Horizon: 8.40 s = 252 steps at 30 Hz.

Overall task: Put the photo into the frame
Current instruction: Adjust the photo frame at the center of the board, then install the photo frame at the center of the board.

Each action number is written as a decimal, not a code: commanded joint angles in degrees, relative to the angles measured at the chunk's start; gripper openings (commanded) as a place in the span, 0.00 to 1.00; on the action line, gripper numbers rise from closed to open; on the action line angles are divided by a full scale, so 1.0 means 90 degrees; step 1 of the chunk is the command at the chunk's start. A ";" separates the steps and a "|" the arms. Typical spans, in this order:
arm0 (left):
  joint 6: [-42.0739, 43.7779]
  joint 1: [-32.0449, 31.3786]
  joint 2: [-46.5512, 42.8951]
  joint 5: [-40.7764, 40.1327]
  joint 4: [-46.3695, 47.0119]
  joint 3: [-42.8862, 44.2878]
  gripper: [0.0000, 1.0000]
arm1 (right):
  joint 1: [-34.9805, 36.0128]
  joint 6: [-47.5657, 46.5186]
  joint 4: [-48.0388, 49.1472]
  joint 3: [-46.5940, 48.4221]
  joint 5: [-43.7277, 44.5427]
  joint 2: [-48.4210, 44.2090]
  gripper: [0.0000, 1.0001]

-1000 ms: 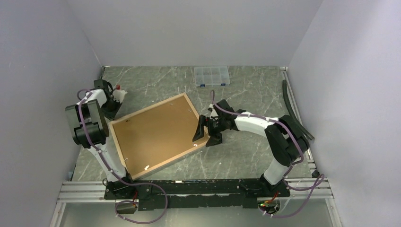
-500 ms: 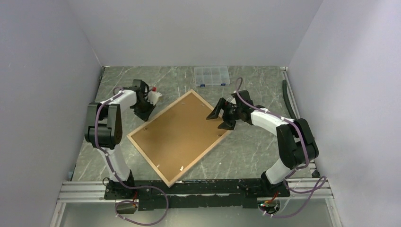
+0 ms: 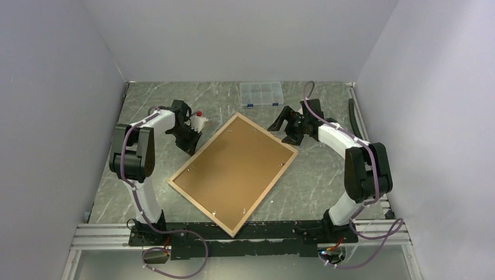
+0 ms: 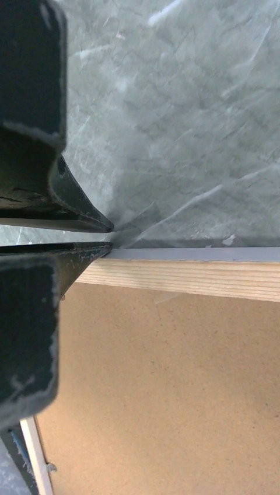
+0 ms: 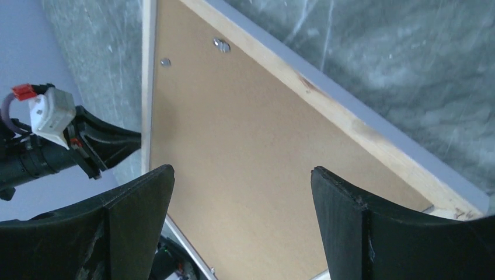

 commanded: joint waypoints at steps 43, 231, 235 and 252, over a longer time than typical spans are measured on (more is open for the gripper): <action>0.1619 0.1286 -0.0552 0.2275 -0.1870 -0.0259 0.21 | 0.1311 -0.0085 -0.1212 -0.0526 0.1517 -0.1700 0.87; 0.0551 0.0611 0.1609 0.3456 -0.0557 0.1369 0.28 | 0.2269 0.1639 0.1235 0.4637 0.0453 0.4625 0.65; 0.0592 0.0616 0.1572 0.3410 -0.0519 0.1289 0.27 | 0.2264 0.1685 0.1309 0.4662 0.0440 0.4691 0.65; 0.0601 0.0611 0.1571 0.3325 -0.0518 0.1353 0.24 | 0.2255 0.2071 0.1668 0.4982 0.0085 0.5045 0.64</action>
